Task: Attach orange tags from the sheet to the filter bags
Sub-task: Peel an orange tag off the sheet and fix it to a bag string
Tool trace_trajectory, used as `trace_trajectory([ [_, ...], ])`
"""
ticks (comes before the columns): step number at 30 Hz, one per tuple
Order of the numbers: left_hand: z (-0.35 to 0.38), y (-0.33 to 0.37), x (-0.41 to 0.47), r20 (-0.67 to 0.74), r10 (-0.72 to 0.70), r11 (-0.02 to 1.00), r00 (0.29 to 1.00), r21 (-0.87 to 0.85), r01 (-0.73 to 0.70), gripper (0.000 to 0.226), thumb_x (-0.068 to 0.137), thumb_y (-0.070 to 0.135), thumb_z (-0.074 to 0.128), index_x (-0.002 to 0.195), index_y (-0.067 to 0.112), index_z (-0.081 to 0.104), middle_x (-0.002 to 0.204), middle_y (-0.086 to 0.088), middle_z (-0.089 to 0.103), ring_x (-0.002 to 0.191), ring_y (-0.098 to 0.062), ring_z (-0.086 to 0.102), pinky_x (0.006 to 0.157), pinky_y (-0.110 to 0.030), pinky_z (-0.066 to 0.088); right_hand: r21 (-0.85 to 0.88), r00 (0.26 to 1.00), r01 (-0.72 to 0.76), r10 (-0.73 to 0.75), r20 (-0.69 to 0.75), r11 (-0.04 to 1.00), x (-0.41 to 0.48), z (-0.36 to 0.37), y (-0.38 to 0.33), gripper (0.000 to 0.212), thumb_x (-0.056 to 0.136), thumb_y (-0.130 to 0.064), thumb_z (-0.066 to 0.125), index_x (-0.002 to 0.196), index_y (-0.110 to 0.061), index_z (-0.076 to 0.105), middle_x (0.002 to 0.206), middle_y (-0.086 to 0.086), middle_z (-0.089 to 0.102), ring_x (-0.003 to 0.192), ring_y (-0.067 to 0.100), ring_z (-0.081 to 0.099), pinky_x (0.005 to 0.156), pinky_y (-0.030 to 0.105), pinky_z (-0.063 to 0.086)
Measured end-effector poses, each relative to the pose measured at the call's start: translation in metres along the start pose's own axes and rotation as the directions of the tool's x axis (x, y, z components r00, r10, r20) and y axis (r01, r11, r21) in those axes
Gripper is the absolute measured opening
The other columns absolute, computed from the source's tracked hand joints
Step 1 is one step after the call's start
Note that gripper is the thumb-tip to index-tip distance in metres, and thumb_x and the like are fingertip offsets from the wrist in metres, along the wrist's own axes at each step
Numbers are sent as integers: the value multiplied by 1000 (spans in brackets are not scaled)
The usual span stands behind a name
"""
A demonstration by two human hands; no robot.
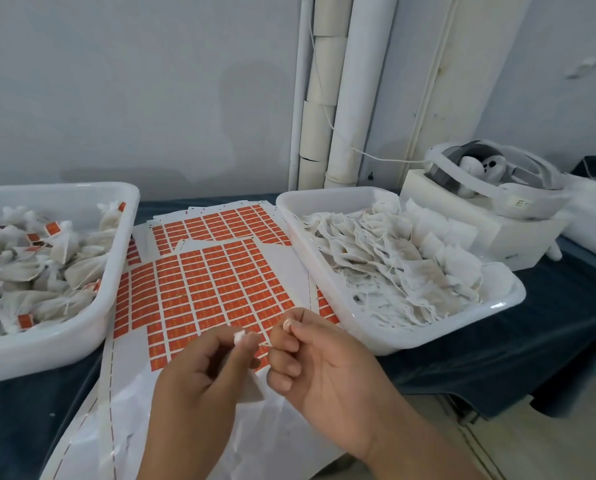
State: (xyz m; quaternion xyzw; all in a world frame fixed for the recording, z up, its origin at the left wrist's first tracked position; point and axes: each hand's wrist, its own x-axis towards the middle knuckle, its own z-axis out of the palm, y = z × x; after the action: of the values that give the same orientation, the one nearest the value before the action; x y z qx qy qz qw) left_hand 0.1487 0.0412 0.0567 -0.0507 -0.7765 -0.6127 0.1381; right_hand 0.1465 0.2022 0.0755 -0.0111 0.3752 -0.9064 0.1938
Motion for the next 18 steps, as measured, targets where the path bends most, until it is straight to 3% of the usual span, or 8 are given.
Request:
trace_trajectory([
  [4,4,-1,2,-86,-9,999,996,45,13,39,79,61,49,83,30,72,79,23,72,83,4,65,64,-24,48,-99,992,24,-36,-119,995,-5,8,-2,11,100,-12,55,90,-11,52,73,2,43,60,13,36,58,27,38],
  [6,1,0,1,-87,25,997,996,74,-18,40,78,64,48,82,32,72,78,25,71,85,4,65,63,-24,48,-378,983,9,-78,-166,926,-11,14,-6,13,108,-21,52,96,-15,56,71,-5,48,60,9,41,62,25,39],
  [9,-3,4,0,-4,120,979,993,166,-118,23,82,56,54,83,39,70,80,24,70,87,-3,66,61,-24,49,-934,973,-7,-215,-90,356,-20,17,-7,22,105,-60,44,116,-45,56,86,-29,60,79,-8,59,75,14,46],
  [11,-3,1,0,77,152,962,985,217,-166,8,88,37,65,83,42,69,81,25,70,87,-4,66,60,-22,48,-1000,974,26,-226,24,7,-22,17,-4,40,100,-74,34,121,-47,54,103,-33,60,95,-10,58,86,14,46],
  [12,-3,0,0,112,154,952,982,249,-178,19,90,25,70,82,42,69,80,25,70,86,-5,66,60,-21,48,-995,968,26,-247,48,-94,-23,18,-3,45,98,-77,31,114,-44,56,104,-27,61,95,-8,57,86,15,45],
  [14,-2,-1,0,154,146,950,977,253,-182,25,91,19,72,82,42,70,79,25,70,86,-6,67,61,-23,51,-985,948,26,-307,79,-172,-23,16,-7,48,95,-79,31,87,-38,55,85,-18,60,80,-3,56,73,16,41],
  [16,0,3,-3,171,145,960,974,215,-181,9,88,41,64,85,41,72,81,25,71,87,-8,68,65,-28,57,-984,942,32,-323,88,-175,-22,11,-14,50,96,-78,35,70,-37,48,72,-13,57,71,1,56,65,17,38],
  [18,2,7,-5,150,139,974,979,156,-163,26,82,56,54,88,40,75,80,24,72,86,-9,70,68,-30,60,-990,948,50,-306,89,-133,-20,6,-18,51,97,-76,38,65,-38,47,69,-15,57,67,1,55,63,17,36],
])
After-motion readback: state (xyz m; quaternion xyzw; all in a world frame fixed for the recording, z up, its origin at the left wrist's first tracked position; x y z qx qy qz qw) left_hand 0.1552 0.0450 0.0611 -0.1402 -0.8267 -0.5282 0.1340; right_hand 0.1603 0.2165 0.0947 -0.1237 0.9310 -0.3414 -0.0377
